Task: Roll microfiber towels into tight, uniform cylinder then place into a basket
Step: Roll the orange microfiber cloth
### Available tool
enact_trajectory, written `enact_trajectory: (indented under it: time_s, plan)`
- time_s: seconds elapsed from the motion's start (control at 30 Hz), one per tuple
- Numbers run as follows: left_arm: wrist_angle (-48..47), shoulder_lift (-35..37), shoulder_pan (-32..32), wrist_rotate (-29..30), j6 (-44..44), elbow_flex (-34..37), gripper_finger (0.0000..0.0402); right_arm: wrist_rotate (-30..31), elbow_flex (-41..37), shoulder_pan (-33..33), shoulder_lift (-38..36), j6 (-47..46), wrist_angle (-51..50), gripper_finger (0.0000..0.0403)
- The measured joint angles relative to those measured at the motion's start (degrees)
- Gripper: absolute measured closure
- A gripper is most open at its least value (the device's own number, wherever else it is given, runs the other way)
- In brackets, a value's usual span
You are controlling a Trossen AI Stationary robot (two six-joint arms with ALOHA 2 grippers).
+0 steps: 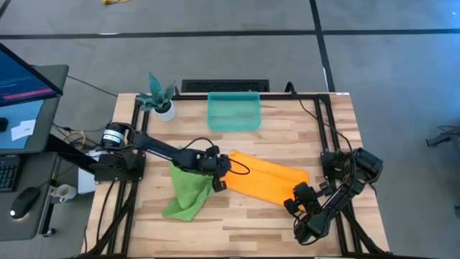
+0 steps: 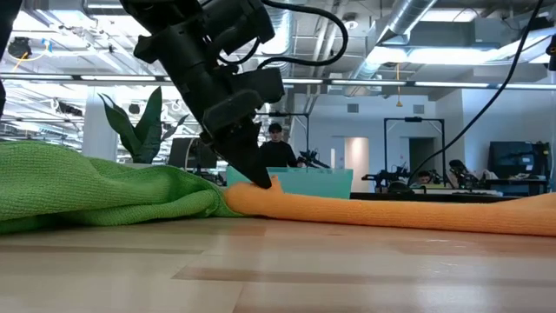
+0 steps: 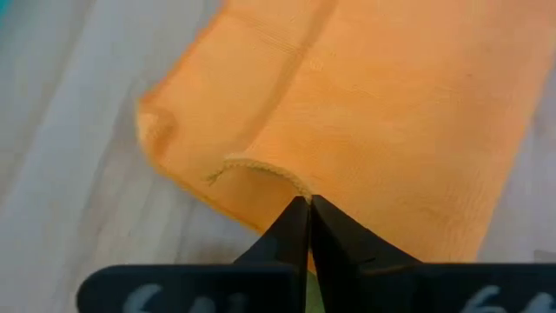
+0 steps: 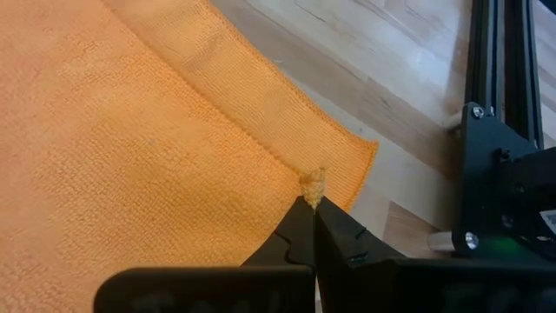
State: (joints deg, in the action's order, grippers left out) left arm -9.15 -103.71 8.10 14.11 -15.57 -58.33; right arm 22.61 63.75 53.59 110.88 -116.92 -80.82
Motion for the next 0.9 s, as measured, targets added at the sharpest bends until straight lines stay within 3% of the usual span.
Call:
enact_trajectory:
  time_s: [0.4, 0.57, 0.9]
  plan:
    - [-0.60, 7.11, 1.88, 8.13, 1.97, 0.00, 0.0401, -0.02, 0.15, 0.01, 0.01, -1.83, -3.25, 0.0391]
    - [-0.98, 7.26, 1.42, 10.69, 2.62, 0.00, 0.0401, -0.11, 1.51, -0.78, 0.01, -7.70, -9.41, 0.0391]
    - [-0.31, 6.99, -0.29, 10.68, 0.32, 1.92, 0.0401, -0.48, 1.42, -6.93, 0.01, -1.80, -7.70, 0.0391]
